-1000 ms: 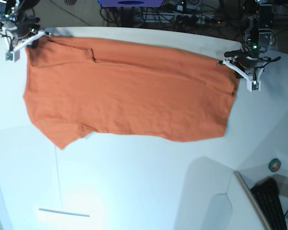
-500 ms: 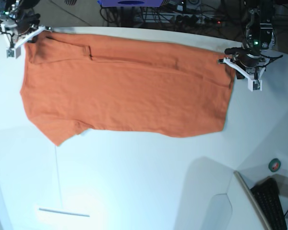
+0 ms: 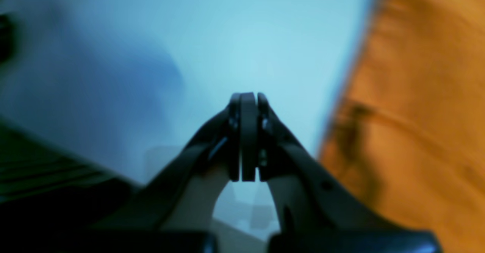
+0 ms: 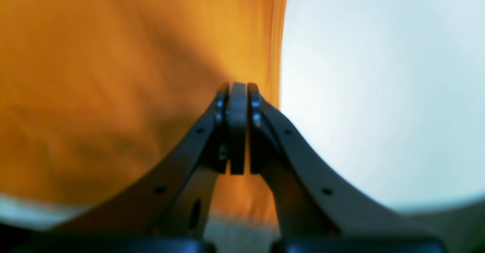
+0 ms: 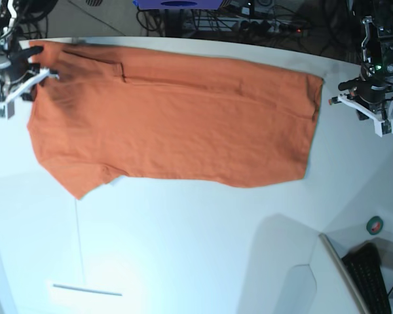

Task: Layout the t-shirt on the table in an organized manner, then fold the t-shirt properly
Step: 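Release the shirt and move both grippers to the hem corners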

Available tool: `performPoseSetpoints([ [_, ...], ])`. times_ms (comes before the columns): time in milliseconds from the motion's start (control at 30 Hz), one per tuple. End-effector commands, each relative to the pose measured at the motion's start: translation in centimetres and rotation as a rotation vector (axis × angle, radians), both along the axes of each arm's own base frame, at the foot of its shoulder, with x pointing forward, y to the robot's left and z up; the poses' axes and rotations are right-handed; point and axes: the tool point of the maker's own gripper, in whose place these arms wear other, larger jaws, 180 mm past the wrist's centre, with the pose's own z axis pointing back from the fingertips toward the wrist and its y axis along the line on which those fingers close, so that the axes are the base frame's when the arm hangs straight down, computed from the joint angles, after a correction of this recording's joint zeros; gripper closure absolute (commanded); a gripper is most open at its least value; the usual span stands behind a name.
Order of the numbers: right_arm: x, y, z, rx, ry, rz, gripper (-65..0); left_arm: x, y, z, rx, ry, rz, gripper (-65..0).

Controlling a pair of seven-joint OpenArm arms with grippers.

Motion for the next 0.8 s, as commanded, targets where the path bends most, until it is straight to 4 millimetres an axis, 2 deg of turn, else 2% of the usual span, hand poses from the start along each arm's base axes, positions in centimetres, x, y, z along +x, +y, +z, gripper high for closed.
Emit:
performPoseSetpoints([
  [0,2.7,-0.8,1.8,-0.025,-0.078,0.006,0.0,0.9,0.2,1.0,0.020,-0.027,-0.032,0.0],
  [100,8.2,-2.0,3.0,-0.015,-0.117,-0.018,0.0,1.3,-0.1,1.2,0.036,-0.014,-0.077,0.0],
  [167,11.2,-2.8,3.1,0.004,-0.104,-0.035,0.0,1.3,-0.2,1.2,0.037,-0.014,-0.079,0.0],
  [233,15.1,-3.8,3.6,0.038,-0.112,-0.065,0.0,1.3,-0.2,1.2,0.037,-0.014,-0.079,0.0],
  [367,19.9,-5.0,2.7,0.128,-0.073,-0.127,0.0,1.4,-0.2,1.2,0.037,-0.017,-0.080,0.0],
  [400,20.7,-4.9,2.0,0.159,-0.051,-0.140,-4.8,1.4,-0.2,1.2,0.037,-0.017,-0.080,-2.6],
  [467,21.8,-4.9,1.3,0.203,-0.013,-0.163,-21.9,1.5,-0.1,1.2,0.037,-0.018,-0.076,-8.7],
  [500,22.1,-4.9,1.1,0.218,-0.002,-0.171,-28.2,1.5,0.0,1.2,0.037,-0.019,-0.076,-12.8],
  [533,22.4,-4.6,0.9,0.225,0.008,-0.166,-31.8,1.5,0.0,1.2,0.037,-0.019,-0.076,-17.1],
  [633,23.6,-2.6,-0.1,0.187,0.029,-0.084,-34.2,1.6,0.0,1.3,0.037,-0.020,-0.076,-35.9],
  [767,24.0,-0.6,-2.1,0.140,0.069,-0.004,-39.2,1.6,0.0,1.3,0.038,-0.022,-0.075,-55.6],
])
